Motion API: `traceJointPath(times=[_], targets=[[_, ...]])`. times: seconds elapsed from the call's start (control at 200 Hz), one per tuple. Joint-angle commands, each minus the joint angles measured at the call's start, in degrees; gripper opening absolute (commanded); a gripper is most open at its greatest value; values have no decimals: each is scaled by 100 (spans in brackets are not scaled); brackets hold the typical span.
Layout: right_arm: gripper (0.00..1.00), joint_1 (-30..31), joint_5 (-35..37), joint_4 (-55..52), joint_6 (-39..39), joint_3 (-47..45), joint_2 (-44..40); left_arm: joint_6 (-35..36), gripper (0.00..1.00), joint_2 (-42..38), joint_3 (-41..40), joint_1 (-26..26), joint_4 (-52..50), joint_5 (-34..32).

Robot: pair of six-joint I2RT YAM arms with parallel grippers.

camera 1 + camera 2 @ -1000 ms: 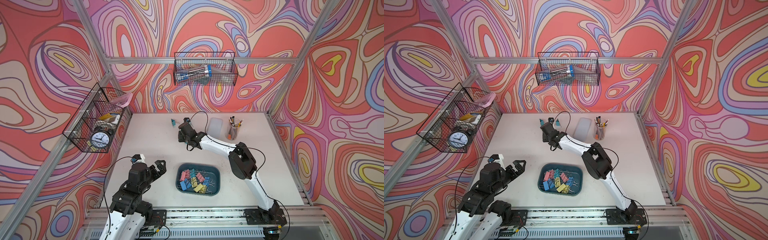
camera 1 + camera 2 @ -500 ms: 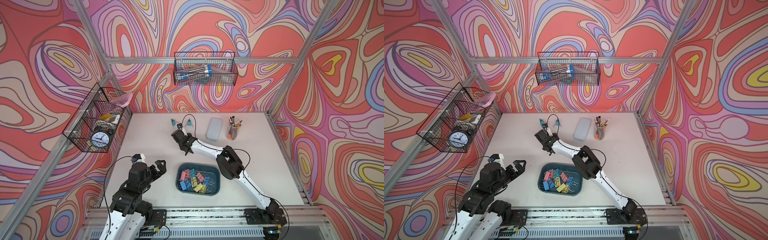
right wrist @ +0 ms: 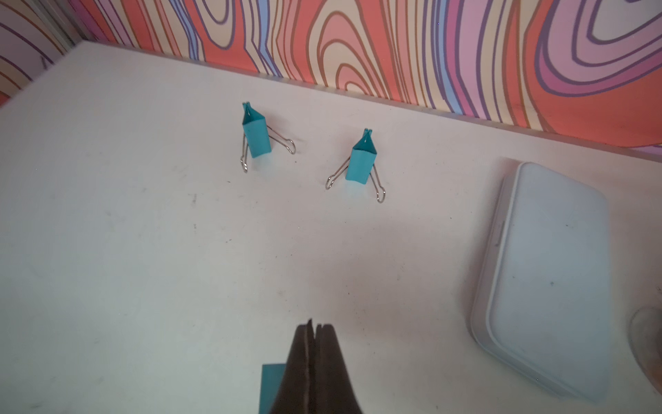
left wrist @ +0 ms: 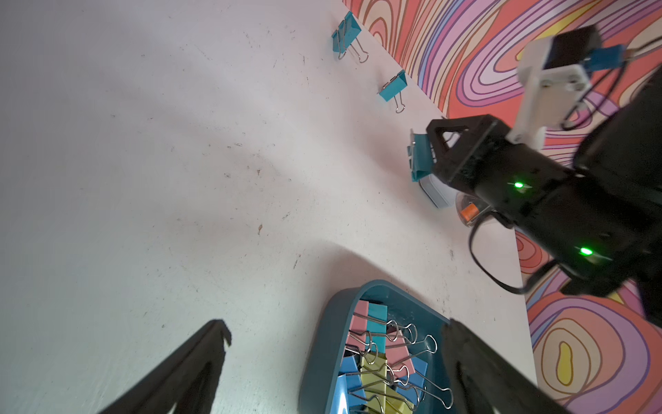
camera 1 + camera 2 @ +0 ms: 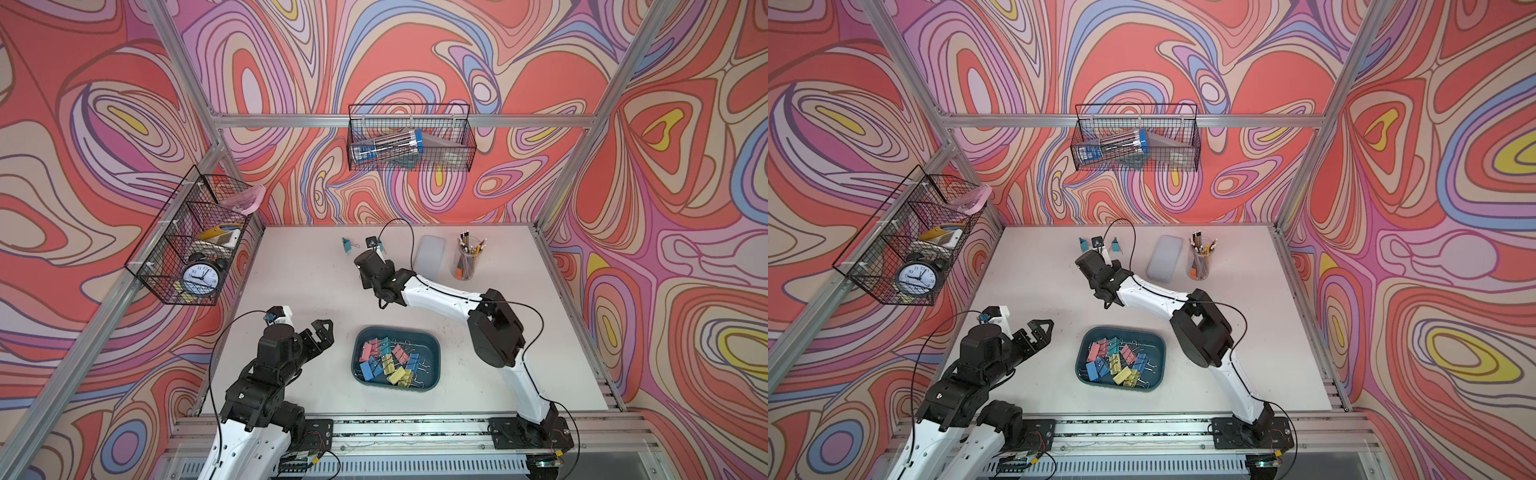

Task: Put the binder clips in the storage box
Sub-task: Pick up the binder clip at the center of the board, then place the binder clip in the storage box.

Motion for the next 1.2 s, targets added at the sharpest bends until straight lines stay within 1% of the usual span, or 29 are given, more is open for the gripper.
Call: traceJointPath(times=[0.0, 0.13, 0.155, 0.305, 0.441, 0.541, 0.661, 0.746, 0.801, 0.936, 1.087, 1.137, 1.192], targets=[[0, 183, -151, 552, 589, -780, -998, 431, 99, 207, 53, 31, 529, 354], [0, 403, 0, 693, 1126, -1965, -2055, 647, 99, 482, 134, 31, 868, 708], [0, 448, 17, 718, 1246, -2200, -2365, 680, 99, 528, 152, 32, 921, 766], [0, 794, 231, 626, 2169, -3549, -3607, 756, 99, 714, 137, 31, 1183, 907], [0, 1222, 507, 234, 3576, -4627, -4651, 709, 99, 835, 56, 23, 1462, 1066], [0, 1555, 613, 148, 4606, -5351, -5114, 610, 99, 918, -53, 22, 1701, 1163], [0, 1817, 734, -80, 5629, -5859, -5169, 537, 99, 1042, -93, 13, 1872, 1243], [0, 1853, 639, 135, 6142, -6194, -5033, 545, 99, 1112, -66, 13, 1913, 1290], [0, 1862, 592, 426, 6273, -6378, -4897, 545, 99, 1143, -57, 13, 1913, 1306], [0, 1893, 599, 548, 6636, -6500, -4545, 545, 99, 1150, -47, 5, 1872, 1352], [0, 1908, 455, 908, 6596, -6504, -4187, 463, 99, 1295, -203, -4, 2074, 1423], [0, 1936, 440, 864, 6592, -6443, -4076, 449, 99, 1450, -205, -13, 2072, 1503], [0, 1967, 471, 766, 6599, -6382, -4011, 457, 99, 1651, -170, -46, 2305, 1570]])
